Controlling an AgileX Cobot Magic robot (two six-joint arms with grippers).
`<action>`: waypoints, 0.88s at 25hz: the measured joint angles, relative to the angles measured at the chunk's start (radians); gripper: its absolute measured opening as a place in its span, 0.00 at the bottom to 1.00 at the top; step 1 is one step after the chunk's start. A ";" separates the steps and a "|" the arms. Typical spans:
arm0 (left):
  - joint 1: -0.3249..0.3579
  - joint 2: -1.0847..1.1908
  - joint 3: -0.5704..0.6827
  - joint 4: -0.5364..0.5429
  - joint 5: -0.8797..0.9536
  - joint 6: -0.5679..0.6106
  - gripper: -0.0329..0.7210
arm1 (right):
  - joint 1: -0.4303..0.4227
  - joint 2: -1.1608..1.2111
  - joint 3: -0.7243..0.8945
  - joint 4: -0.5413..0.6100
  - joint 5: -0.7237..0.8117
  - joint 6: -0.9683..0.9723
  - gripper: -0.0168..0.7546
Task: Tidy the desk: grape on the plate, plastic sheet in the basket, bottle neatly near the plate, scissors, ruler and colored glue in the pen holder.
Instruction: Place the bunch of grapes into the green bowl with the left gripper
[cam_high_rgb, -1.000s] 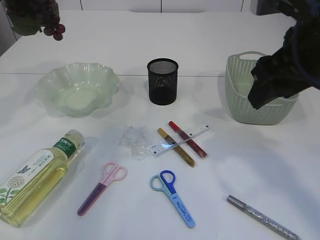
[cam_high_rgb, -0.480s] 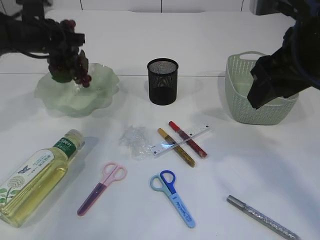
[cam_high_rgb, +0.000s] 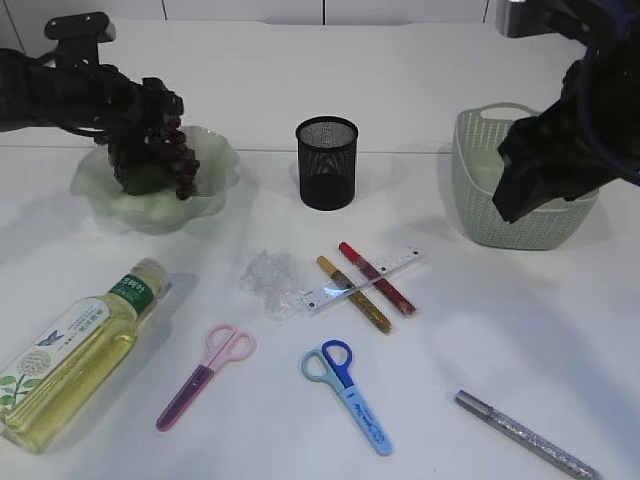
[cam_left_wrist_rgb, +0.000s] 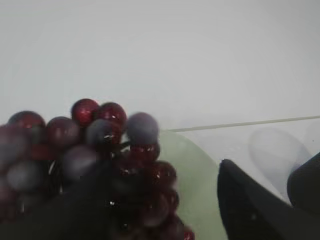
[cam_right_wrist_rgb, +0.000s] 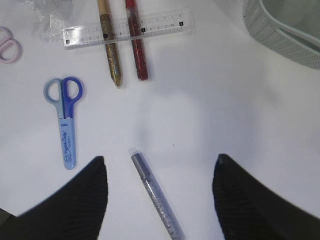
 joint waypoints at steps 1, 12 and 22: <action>0.001 -0.003 0.000 0.000 0.002 -0.001 0.73 | 0.000 0.000 0.002 0.000 0.000 0.000 0.69; -0.028 -0.097 0.000 0.311 0.044 -0.276 0.67 | 0.000 0.000 0.002 0.000 0.002 0.000 0.69; -0.089 -0.207 -0.002 1.251 0.309 -1.107 0.66 | 0.000 0.000 0.002 0.000 0.027 0.000 0.69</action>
